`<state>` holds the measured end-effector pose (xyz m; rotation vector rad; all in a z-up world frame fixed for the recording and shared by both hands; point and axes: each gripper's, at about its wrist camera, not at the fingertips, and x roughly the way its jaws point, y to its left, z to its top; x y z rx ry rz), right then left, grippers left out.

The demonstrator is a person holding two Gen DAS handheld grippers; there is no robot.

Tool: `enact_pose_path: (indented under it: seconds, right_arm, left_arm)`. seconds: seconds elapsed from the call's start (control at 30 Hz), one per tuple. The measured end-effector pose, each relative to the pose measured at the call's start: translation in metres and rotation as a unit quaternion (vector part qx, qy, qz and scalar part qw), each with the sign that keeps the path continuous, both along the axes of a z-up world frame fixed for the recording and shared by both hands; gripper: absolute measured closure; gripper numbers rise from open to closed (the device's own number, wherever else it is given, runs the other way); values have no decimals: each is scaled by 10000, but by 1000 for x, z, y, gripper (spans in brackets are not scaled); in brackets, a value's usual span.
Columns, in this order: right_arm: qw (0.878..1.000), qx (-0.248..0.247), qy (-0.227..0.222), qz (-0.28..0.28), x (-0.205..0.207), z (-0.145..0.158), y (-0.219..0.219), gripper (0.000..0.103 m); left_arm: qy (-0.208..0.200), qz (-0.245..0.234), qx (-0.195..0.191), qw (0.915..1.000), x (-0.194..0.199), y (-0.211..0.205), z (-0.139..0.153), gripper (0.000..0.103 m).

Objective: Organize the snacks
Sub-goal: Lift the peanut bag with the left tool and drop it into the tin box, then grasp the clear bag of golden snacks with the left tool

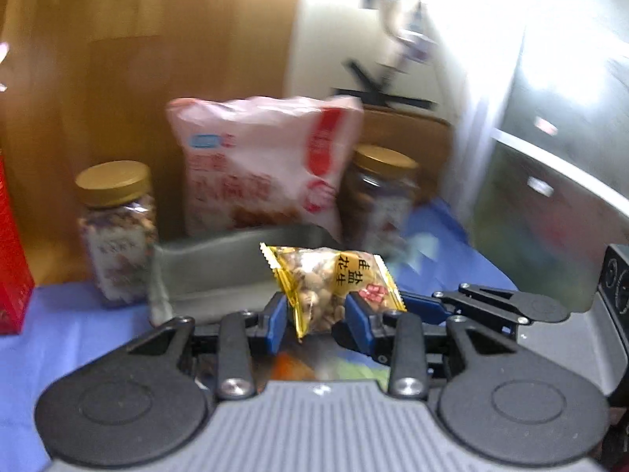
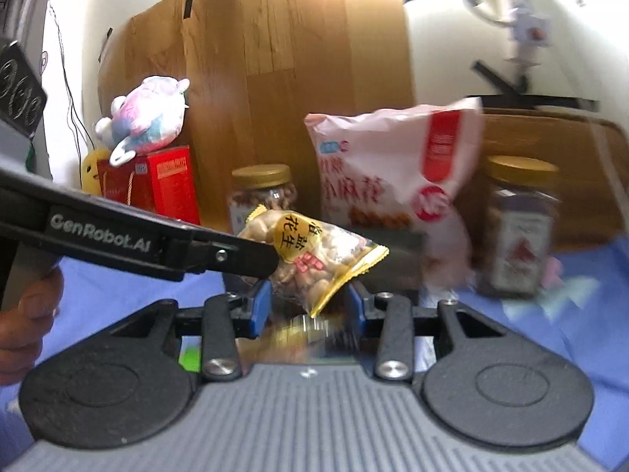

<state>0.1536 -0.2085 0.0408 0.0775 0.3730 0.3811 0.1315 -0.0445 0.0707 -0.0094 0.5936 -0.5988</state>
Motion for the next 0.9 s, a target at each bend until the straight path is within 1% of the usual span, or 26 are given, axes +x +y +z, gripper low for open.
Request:
enact_pose_path:
  seconds: [0.1,0.17,0.2,0.27,0.33,0.37,0.43,0.5,0.57,0.63,0.67,0.73,0.77,0.8,0.83,0.9]
  right_arm:
    - [9994,11,353,66,43,-2,8,58]
    - [9987,-77,509,21,60,-8,15,57]
    - [9984,-121,549,3,64,-11,18,57]
    - [9981,-174,585,-27,65,-15,21,53]
    - [9981,-122,578,-161,57,-17,17,44]
    - [9981,-63,567,-251,52,-17,13,44]
    - [9977,157,521,-407,38,-15,1,44]
    - [9950,654,587,-471,14,-14,-14,43]
    - [9885,1163,812,-517,1,-19,-23,41]
    - [9794,1548,1191,-514,1,-28,-23,39]
    - [9752,1641,1400,-494,4,-34,-20,39]
    - [9720,1578,1631,-613,8,-43,-10,38]
    - [9713,1567,1686,-603,11,-47,-5,39]
    - [9700,1621,1731,-528,10,-51,-2,53]
    - [9690,1677,1726,-554,5,-52,-3,55]
    - [9638,1927,1742,-592,-8,-55,-10,62]
  left_arm:
    - [234,260,-84,9994,42,7,-7,70]
    - [390,378,-113,9985,62,10,-17,71]
    - [440,431,-100,9981,70,11,-23,71]
    - [464,593,-56,9971,85,11,-32,67]
    - [545,765,-20,9956,94,13,-41,67]
    - [639,812,-75,9946,97,18,-45,67]
    - [789,811,-306,9931,92,31,-48,67]
    - [817,800,-533,9920,79,45,-46,63]
    - [753,812,-697,9914,58,58,-43,56]
    - [663,826,-745,9916,35,66,-43,56]
    - [661,832,-758,9914,28,67,-42,56]
    - [732,841,-773,9908,12,71,-45,56]
    - [762,837,-754,9907,6,72,-46,56]
    - [779,848,-722,9907,-1,74,-47,56]
    - [789,867,-683,9907,-7,75,-48,56]
    - [810,886,-592,9910,-19,76,-51,56]
